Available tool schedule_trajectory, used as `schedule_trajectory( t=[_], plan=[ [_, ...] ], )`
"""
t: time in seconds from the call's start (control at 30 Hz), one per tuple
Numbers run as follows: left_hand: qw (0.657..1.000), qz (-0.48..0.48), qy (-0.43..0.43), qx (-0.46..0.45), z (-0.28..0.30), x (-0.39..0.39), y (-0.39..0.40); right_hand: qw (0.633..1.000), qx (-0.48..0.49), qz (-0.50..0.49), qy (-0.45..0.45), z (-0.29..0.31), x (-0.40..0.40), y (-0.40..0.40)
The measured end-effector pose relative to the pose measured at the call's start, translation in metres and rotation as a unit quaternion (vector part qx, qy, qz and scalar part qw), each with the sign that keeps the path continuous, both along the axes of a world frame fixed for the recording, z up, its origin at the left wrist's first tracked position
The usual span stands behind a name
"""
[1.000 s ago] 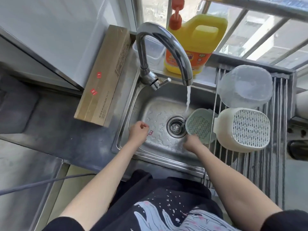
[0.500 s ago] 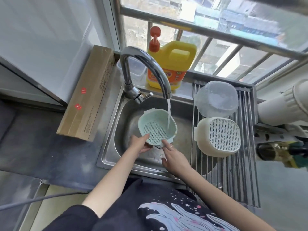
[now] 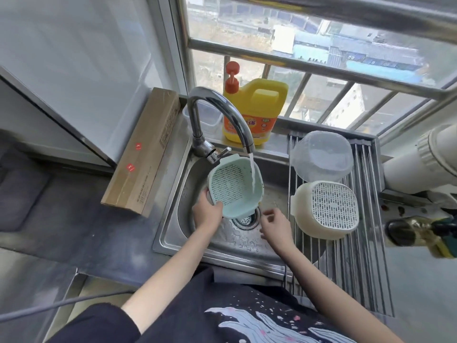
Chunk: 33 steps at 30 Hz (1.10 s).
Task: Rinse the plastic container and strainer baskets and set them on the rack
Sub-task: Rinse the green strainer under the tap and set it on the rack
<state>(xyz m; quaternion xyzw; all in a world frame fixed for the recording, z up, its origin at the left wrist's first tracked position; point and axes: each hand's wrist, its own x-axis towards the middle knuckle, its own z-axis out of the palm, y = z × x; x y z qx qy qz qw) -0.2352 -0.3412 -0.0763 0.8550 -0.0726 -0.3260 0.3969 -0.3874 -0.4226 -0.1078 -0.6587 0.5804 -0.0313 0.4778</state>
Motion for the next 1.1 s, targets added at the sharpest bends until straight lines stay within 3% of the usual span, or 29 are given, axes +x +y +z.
schedule_trajectory(
  t=[0.1, 0.17, 0.4, 0.73, 0.93, 1.1],
  plan=[
    [1.0, 0.023, -0.014, -0.013, 0.01, -0.002, 0.002, 0.962, 0.256, -0.068, -0.066, 0.012, 0.015, -0.001],
    [0.999, 0.037, -0.012, -0.023, 0.012, -0.002, 0.004, 0.941, 0.315, -0.066, -0.107, 0.018, 0.026, 0.003],
    [0.998, 0.033, -0.041, -0.029, 0.021, -0.007, 0.008, 0.91, 0.36, -0.105, -0.174, 0.021, 0.042, 0.008],
    [0.995, -0.064, -0.072, 0.023, 0.03, -0.014, 0.011, 0.929, 0.305, -0.139, -0.157, 0.023, 0.022, 0.009],
    [0.994, -0.049, 0.092, 0.025, 0.025, -0.008, 0.019, 0.942, 0.264, -0.141, -0.153, 0.026, 0.01, 0.008],
    [0.953, -0.025, 0.303, 0.011, 0.023, -0.013, 0.026, 0.964, 0.215, -0.109, -0.113, 0.036, 0.01, -0.005]
  ],
)
